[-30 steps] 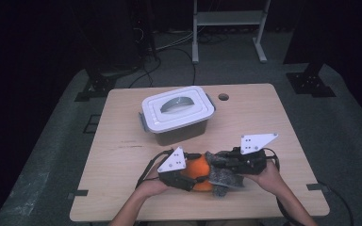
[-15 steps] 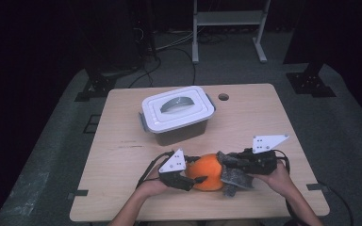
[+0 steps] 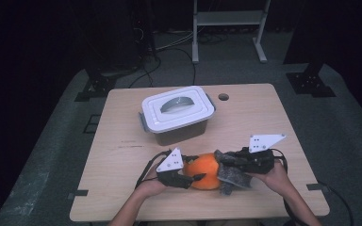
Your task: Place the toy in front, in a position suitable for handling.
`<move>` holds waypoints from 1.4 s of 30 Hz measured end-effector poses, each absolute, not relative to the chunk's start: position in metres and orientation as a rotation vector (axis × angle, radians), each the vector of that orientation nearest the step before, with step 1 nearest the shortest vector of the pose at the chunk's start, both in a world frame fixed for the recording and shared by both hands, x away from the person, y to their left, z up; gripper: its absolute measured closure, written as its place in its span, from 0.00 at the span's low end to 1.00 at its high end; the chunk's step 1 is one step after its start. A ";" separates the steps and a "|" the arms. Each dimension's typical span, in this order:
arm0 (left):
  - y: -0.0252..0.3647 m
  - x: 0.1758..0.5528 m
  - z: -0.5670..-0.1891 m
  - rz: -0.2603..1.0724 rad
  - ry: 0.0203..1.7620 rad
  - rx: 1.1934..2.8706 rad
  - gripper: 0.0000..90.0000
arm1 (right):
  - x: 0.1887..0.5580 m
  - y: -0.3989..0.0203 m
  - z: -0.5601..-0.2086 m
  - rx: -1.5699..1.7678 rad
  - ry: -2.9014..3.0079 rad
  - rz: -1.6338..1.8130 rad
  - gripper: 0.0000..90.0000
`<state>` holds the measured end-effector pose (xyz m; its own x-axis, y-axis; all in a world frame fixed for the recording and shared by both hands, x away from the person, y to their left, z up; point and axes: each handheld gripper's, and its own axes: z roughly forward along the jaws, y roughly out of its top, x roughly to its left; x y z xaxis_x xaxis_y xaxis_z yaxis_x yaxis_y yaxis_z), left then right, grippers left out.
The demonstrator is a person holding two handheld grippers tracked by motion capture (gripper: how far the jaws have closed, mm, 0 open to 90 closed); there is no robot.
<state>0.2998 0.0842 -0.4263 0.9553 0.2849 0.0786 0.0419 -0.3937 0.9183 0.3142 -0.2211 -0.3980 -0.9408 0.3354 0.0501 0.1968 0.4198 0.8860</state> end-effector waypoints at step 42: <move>0.082 0.300 -0.429 0.248 0.242 1.988 0.38 | 0.310 -0.214 -0.394 0.437 2.560 1.592 0.85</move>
<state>0.3004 0.0819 -0.4289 0.9578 0.2800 0.0656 0.0582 -0.4120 0.9093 0.3104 -0.2137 -0.3944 -0.9543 0.2906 0.0695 0.1907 0.4135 0.8903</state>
